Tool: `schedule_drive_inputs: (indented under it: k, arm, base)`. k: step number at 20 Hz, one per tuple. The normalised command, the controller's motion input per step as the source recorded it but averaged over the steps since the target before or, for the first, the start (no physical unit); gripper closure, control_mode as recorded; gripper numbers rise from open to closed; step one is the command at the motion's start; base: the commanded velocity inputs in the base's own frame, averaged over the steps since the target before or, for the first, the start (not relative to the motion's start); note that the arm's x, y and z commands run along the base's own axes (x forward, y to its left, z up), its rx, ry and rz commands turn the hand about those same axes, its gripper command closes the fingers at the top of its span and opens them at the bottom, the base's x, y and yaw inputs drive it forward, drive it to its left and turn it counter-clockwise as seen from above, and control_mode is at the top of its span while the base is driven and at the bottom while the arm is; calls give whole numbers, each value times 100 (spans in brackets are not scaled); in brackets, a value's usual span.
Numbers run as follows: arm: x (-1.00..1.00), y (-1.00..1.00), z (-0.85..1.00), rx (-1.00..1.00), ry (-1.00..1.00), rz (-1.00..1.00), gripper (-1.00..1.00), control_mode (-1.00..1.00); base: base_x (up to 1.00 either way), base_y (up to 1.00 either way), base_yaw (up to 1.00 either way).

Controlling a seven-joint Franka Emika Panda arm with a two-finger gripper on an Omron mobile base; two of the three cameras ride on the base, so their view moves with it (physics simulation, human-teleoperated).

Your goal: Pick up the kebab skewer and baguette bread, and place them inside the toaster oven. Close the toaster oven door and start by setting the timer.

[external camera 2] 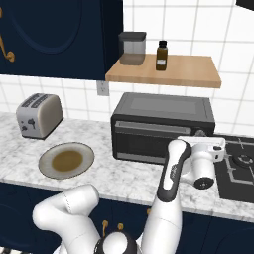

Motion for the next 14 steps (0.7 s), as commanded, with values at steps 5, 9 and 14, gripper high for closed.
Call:
schedule_drive_inputs:
  k: [5,9,14]
  arm:
    - [1,6,23,18,0,0,100,-100]
    - [1,0,24,22,0,0,100,-100]
    - [2,0,30,25,-1,0,100,-100]
  base:
    - [0,0,0]
    - [0,0,0]
    - [0,0,0]
